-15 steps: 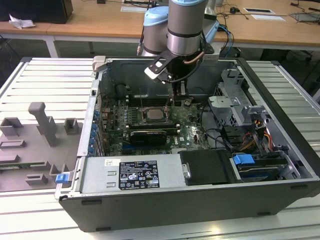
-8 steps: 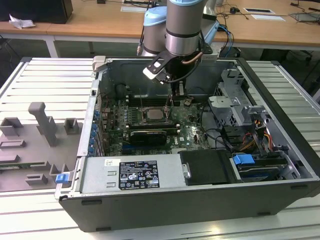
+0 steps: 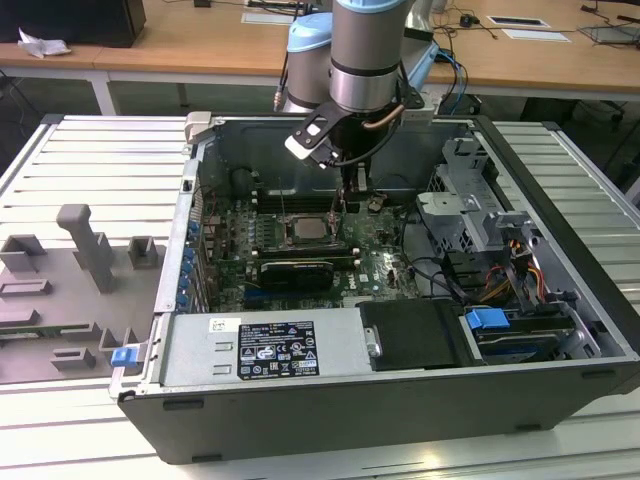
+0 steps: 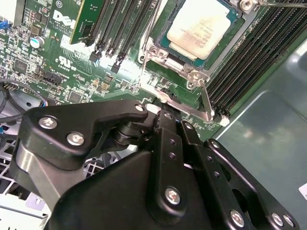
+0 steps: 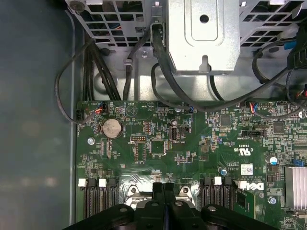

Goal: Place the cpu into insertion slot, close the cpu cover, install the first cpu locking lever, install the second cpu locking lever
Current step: 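Close the cpu cover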

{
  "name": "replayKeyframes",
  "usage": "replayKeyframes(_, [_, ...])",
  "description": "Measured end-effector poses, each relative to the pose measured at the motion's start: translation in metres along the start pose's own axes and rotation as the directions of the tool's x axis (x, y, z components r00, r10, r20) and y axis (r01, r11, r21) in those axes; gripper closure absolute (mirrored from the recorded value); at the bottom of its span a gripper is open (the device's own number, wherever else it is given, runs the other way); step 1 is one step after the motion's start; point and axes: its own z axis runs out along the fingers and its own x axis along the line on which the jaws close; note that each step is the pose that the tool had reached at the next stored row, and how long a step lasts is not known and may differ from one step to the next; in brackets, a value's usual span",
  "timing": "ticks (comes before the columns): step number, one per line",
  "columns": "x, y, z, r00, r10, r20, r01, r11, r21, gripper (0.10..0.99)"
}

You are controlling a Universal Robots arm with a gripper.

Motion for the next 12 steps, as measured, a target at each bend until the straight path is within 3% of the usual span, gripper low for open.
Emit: replayKeyframes(12, [0.0000,-0.0068,0.0001,1.0000,0.000,0.0000,0.000,1.0000,0.000,0.980])
